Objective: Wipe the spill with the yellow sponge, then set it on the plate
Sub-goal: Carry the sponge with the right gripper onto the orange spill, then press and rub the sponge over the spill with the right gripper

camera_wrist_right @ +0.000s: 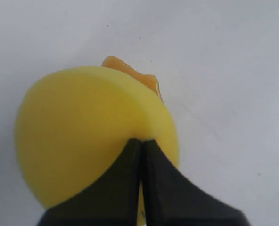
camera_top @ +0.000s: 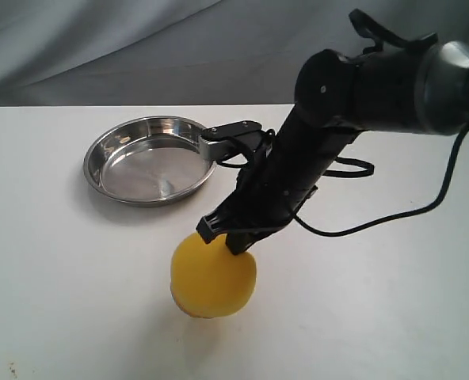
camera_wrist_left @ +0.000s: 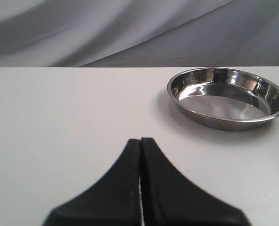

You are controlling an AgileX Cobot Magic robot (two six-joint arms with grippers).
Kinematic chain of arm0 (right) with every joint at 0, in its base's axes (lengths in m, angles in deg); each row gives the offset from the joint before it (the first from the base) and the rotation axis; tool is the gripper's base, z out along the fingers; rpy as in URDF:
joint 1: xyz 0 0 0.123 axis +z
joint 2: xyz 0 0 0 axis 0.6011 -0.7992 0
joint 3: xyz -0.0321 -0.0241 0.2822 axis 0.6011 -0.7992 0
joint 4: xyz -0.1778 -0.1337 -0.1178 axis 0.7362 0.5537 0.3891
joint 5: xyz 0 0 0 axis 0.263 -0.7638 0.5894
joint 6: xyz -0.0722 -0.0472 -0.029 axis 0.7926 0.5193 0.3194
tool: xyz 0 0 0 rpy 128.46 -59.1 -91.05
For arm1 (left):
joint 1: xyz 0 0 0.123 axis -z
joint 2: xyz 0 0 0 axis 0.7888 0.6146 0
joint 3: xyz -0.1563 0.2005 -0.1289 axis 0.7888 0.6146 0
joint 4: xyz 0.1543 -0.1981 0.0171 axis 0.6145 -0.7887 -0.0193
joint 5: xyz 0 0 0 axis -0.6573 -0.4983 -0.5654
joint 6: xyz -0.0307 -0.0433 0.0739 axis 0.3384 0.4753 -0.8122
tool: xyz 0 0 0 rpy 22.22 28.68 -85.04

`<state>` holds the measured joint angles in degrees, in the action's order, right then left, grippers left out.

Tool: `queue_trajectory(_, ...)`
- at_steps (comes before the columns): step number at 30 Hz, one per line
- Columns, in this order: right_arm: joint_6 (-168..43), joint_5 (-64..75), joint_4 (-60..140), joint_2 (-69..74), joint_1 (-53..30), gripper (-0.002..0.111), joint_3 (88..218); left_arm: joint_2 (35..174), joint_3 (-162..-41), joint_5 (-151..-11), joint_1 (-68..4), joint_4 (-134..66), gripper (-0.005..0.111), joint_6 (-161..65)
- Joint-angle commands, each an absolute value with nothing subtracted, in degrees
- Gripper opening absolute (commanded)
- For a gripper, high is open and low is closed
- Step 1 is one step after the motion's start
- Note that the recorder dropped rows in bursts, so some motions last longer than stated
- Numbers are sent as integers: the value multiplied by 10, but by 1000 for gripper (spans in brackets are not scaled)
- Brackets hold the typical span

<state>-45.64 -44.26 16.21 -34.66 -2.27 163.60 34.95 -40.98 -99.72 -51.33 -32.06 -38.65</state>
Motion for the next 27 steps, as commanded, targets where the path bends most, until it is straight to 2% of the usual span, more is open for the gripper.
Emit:
queue_trajectory(1,-456,-417,149,-367,-15,0,1633,347,-408,-991,-515,-322,0,-386)
queue_trajectory(15,-460,-372,134,-461,-15,0,1634,347,-408,-991,-515,-322,0,-386)
queue_trajectory(27,-461,-372,134,-474,-15,0,1634,347,-408,-991,-515,-322,0,-386)
